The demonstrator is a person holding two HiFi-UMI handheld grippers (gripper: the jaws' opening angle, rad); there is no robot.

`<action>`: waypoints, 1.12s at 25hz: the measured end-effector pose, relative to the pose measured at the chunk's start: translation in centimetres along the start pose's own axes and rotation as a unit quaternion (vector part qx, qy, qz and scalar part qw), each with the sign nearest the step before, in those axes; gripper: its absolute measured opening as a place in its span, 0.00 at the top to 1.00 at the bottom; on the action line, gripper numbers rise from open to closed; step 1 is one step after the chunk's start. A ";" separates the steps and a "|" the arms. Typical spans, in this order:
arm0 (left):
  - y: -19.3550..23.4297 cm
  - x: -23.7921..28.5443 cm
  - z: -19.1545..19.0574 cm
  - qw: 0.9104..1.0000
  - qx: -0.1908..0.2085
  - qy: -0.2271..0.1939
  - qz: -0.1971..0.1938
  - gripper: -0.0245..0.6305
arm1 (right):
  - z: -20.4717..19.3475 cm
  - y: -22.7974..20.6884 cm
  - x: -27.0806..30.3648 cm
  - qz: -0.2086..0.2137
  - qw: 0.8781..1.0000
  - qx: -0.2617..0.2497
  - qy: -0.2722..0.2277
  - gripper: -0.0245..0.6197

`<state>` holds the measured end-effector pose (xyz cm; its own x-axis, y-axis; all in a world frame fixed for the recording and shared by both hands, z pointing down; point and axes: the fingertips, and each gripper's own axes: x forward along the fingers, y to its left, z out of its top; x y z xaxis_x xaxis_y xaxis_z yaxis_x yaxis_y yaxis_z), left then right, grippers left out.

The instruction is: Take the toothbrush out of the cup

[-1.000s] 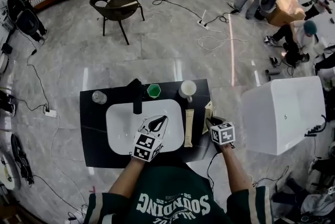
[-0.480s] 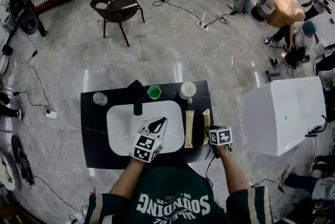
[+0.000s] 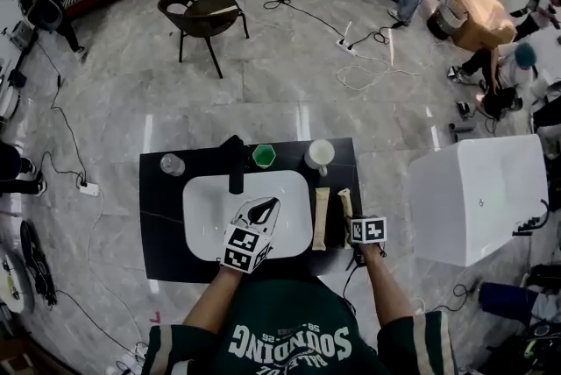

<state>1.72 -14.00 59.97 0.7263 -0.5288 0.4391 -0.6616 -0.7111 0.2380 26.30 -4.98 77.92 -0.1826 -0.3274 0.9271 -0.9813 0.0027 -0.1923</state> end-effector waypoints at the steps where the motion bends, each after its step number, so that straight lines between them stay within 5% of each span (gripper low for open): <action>1: 0.1 -0.1 -0.1 1.000 -0.001 0.000 0.001 0.94 | -0.1 0.0 0.2 0.000 1.000 0.000 0.002 0.82; 16: 0.3 -1.0 -0.5 1.000 -0.009 -0.003 0.009 0.94 | 0.0 0.4 0.2 -0.011 0.999 -0.021 -0.022 0.72; 25: 0.0 -1.1 0.0 1.000 -0.006 -0.009 0.007 0.94 | 3.9 2.2 -3.1 -0.012 0.993 -0.030 -0.112 0.73; 28: 0.2 -1.4 0.3 1.000 -0.005 -0.015 0.010 0.94 | 6.5 3.7 -5.2 -0.017 0.985 -0.043 -0.165 0.85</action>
<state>0.63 -13.53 59.15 0.7175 -0.5566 0.4187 -0.6783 -0.6950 0.2384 24.02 -9.37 70.28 -0.1338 -0.6188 0.7741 -0.9906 0.0612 -0.1223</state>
